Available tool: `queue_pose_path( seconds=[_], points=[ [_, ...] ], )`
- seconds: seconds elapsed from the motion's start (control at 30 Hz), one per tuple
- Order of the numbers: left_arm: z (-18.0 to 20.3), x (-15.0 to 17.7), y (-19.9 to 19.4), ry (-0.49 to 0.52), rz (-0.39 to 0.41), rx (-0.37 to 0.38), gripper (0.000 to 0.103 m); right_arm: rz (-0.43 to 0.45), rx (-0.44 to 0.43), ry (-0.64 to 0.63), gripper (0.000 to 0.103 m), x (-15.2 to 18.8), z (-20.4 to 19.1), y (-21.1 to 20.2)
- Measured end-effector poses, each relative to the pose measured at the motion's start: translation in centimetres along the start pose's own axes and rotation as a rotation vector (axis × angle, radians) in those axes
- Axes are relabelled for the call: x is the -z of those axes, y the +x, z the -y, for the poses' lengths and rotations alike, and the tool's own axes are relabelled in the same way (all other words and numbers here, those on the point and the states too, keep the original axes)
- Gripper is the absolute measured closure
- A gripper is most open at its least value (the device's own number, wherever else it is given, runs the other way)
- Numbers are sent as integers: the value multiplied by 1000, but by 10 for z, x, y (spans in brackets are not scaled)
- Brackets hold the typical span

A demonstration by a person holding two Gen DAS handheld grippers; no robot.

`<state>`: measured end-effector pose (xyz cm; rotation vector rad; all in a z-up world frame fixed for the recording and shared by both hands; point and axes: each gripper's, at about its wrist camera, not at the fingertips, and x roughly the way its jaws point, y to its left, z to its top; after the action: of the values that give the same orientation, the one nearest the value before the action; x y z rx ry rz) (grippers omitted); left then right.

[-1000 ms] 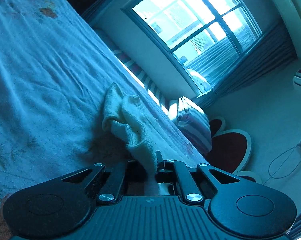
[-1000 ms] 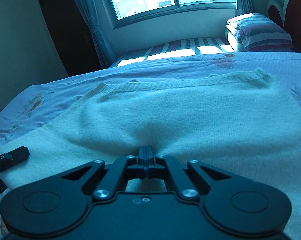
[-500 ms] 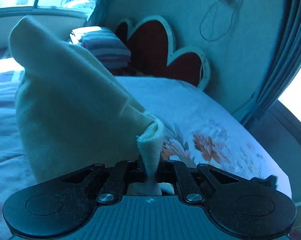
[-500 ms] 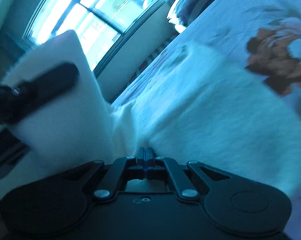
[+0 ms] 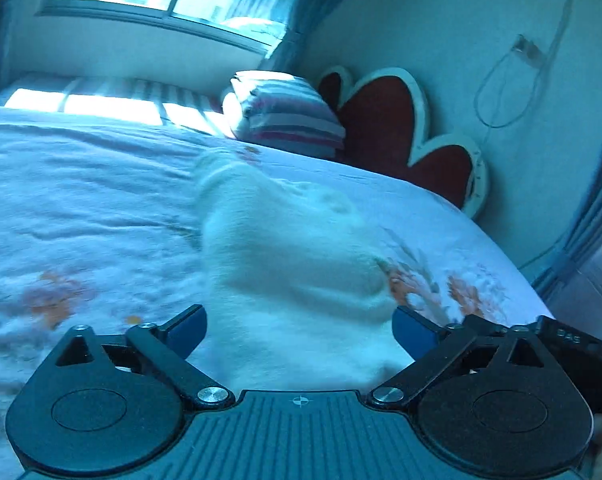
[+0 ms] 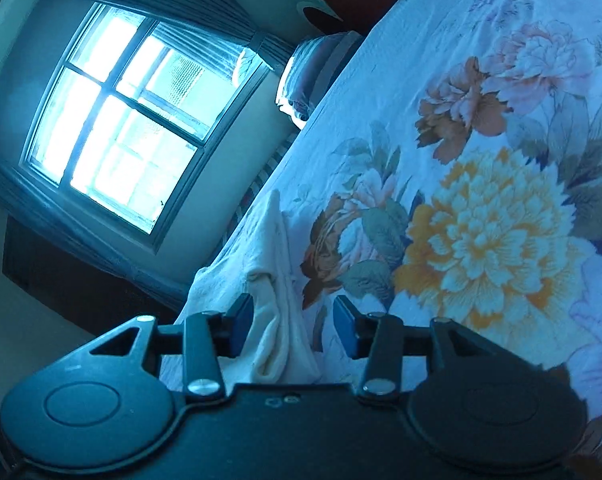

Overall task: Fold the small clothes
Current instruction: 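Fold the gripped edge over the sweater and open both tools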

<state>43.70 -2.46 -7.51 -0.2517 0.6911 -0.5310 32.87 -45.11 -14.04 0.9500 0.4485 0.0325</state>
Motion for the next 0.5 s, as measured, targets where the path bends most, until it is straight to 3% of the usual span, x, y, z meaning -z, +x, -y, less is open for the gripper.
queue_pose_path(
  seconds=[0.07,0.17,0.23,0.27,0.3,0.43,0.5],
  points=[
    [-16,5,6,-61,-36,-46,29,-65,1,-32,58,12,-17,14],
    [-26,13,9,-98,-52,-73,30,-124,20,-27,61,27,-26,26],
    [-24,18,16,-110,-64,-89,30,-142,36,-41,71,32,-31,33],
    [-23,22,18,-112,-66,-101,30,-145,59,-59,89,33,-35,36],
    [-15,27,25,-113,-67,-116,30,-141,83,-89,95,34,-40,36],
    [1,34,29,-4,-73,-163,30,-77,120,-226,96,28,-60,29],
    [4,25,23,-2,-52,-153,30,-134,189,-244,95,29,-50,38]
  ],
)
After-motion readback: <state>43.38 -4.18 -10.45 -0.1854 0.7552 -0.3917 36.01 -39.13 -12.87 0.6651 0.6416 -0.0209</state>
